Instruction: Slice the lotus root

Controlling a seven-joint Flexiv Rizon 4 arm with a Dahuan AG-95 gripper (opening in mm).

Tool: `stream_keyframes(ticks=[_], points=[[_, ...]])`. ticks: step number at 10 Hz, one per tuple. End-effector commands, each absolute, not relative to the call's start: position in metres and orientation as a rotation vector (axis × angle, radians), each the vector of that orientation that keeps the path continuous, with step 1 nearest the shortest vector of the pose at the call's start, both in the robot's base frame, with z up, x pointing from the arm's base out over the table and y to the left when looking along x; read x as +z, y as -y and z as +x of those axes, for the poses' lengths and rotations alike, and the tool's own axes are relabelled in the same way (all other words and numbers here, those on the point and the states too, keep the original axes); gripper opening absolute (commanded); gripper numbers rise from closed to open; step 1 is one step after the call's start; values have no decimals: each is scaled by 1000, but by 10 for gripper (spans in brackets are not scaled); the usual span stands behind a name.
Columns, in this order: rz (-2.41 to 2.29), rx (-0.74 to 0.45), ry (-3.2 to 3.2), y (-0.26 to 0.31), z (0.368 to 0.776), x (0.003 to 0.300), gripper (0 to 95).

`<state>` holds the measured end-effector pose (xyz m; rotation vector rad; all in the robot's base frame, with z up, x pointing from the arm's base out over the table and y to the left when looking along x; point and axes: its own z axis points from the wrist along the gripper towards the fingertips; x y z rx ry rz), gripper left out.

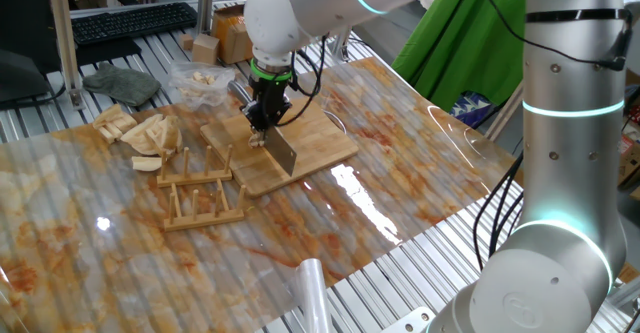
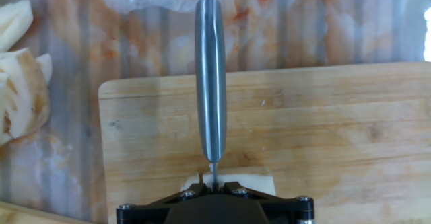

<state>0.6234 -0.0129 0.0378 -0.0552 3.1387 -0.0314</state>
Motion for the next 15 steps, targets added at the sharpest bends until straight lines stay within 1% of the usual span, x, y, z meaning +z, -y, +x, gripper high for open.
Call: stream_keyframes(ticks=[1,2,6,15], points=[[-50,-22,-3188,12,626,34,0],[-39,-3,-3191,12,626,34,0],[-49,-27,-3182,11,625,33,0],[-62,-9,-3150,12,625,35,0]])
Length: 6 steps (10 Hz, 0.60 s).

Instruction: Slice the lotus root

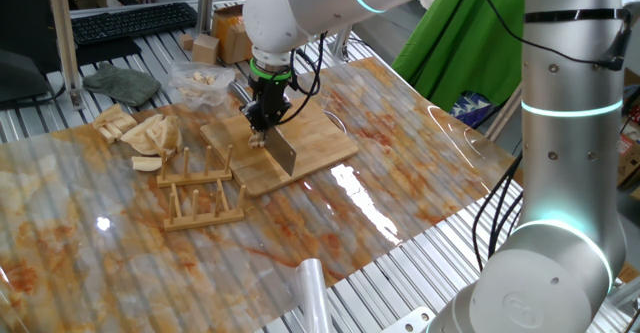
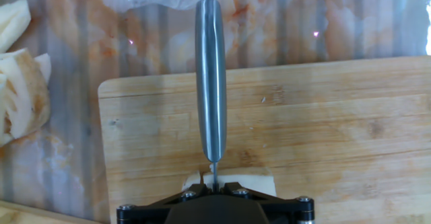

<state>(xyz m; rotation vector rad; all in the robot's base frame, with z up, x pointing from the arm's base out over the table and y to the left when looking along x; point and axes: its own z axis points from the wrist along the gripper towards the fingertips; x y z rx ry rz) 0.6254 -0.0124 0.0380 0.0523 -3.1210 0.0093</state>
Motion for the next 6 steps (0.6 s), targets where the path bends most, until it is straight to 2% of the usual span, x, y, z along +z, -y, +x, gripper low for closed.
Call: stream_keyframes(ticks=[1,6], points=[[73,19,3137,11,624,35,0],[132,76,3156,9,622,33,0]])
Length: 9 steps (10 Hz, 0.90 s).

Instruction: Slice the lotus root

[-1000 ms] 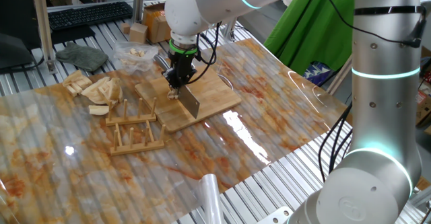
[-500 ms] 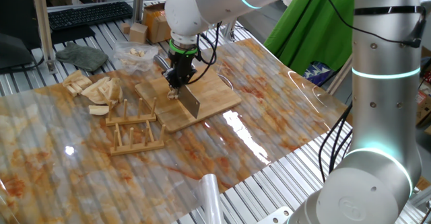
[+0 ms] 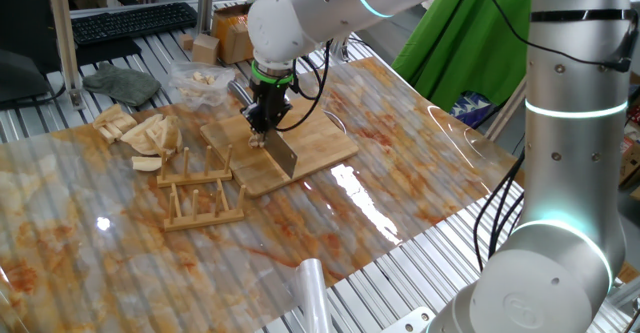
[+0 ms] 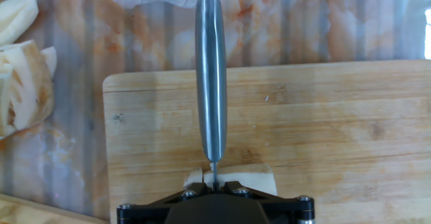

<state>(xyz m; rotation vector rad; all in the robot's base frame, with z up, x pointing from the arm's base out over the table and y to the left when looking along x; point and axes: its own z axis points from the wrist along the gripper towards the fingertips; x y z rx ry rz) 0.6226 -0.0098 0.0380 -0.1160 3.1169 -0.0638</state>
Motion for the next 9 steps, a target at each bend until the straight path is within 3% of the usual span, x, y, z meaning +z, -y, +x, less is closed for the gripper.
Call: stream_keyframes(ticks=[1,9], points=[[-133,-86,-3121,8,621,32,0],[-127,-115,-3134,7,622,17,0]])
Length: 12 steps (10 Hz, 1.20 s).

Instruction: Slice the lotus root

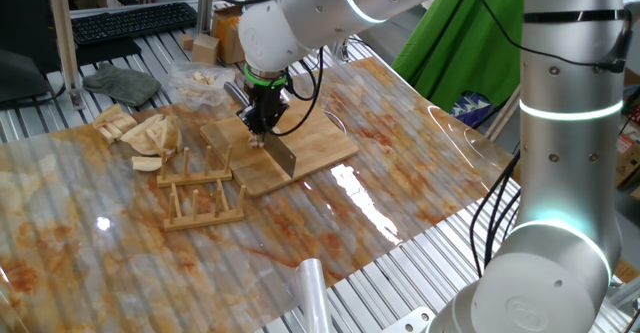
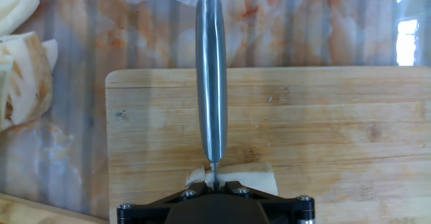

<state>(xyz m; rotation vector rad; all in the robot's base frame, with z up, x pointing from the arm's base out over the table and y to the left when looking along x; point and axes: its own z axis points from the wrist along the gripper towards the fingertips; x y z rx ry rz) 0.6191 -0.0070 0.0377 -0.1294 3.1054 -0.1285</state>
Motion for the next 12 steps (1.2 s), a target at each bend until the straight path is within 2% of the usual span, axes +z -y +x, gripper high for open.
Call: stream_keyframes(ticks=[1,3,7,12], points=[[-123,-113,-3135,7,622,17,0],[-108,-113,-3138,7,622,18,0],[-94,-84,-3193,11,626,49,0],[-87,-76,-3193,12,626,56,0]])
